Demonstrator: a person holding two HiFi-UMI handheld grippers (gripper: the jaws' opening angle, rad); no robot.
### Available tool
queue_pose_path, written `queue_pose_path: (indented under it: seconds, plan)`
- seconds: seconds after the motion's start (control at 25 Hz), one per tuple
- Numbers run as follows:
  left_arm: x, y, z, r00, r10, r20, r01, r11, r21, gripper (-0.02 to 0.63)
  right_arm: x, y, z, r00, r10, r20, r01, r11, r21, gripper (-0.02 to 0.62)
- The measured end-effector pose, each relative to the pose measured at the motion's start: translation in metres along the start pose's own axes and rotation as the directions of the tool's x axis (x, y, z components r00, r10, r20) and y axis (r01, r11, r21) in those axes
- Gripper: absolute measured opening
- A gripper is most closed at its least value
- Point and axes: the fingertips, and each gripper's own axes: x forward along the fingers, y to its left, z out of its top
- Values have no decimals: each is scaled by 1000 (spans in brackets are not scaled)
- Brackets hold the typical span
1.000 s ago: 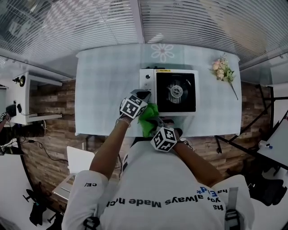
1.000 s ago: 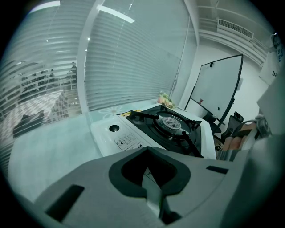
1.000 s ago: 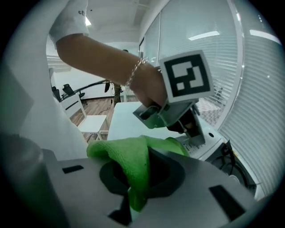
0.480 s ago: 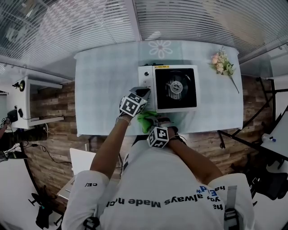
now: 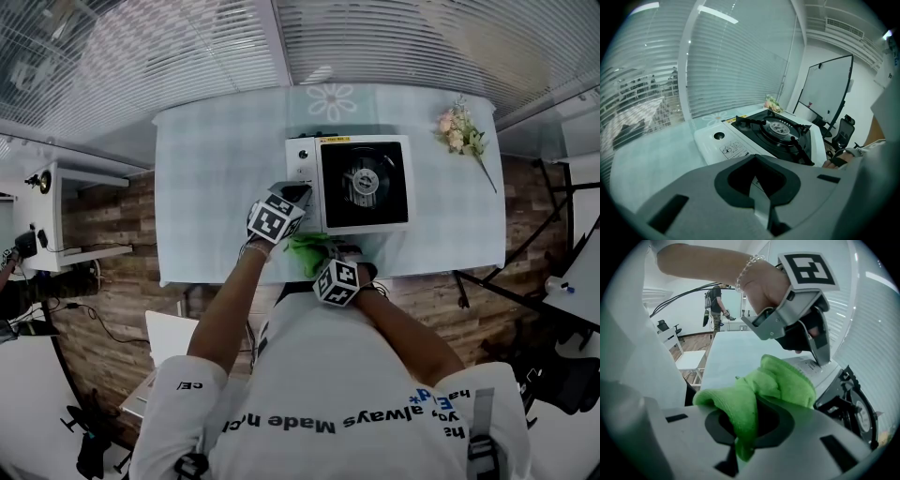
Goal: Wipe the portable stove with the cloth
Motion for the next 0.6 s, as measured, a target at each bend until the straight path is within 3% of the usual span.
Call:
queue_pose_path:
  seconds: [0.6]
  plan:
    - [1,0,-1,1000,-5,-11,5,1000,22,11,-31,-23,-36,999,-17,-41,22,993,117,26]
